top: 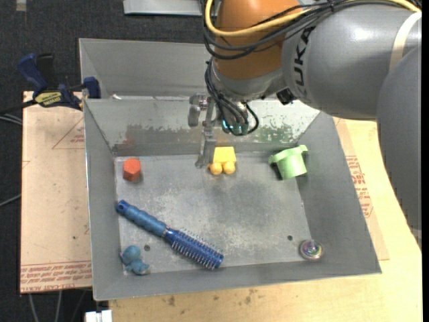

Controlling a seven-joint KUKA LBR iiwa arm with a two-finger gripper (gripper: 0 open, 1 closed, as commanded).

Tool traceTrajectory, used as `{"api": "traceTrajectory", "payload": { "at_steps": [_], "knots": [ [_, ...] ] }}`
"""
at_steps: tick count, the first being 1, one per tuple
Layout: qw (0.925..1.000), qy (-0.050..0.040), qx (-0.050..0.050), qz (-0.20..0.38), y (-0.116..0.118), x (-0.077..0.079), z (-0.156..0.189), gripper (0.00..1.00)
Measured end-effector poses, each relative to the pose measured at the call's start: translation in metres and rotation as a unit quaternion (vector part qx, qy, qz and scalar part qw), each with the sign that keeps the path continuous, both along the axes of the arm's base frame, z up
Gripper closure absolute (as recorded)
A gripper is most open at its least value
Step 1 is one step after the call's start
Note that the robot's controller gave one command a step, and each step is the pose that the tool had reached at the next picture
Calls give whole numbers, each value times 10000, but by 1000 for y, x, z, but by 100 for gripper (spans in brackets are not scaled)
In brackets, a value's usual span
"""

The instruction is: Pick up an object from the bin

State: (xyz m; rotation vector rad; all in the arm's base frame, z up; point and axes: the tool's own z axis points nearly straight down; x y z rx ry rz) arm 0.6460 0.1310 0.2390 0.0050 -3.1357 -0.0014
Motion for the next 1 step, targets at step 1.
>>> {"api": "traceTrajectory", "payload": {
  "at_steps": [1],
  "knots": [
    [9811,-8,-3,1937,-55,-8,-68,0]
  ]
}}
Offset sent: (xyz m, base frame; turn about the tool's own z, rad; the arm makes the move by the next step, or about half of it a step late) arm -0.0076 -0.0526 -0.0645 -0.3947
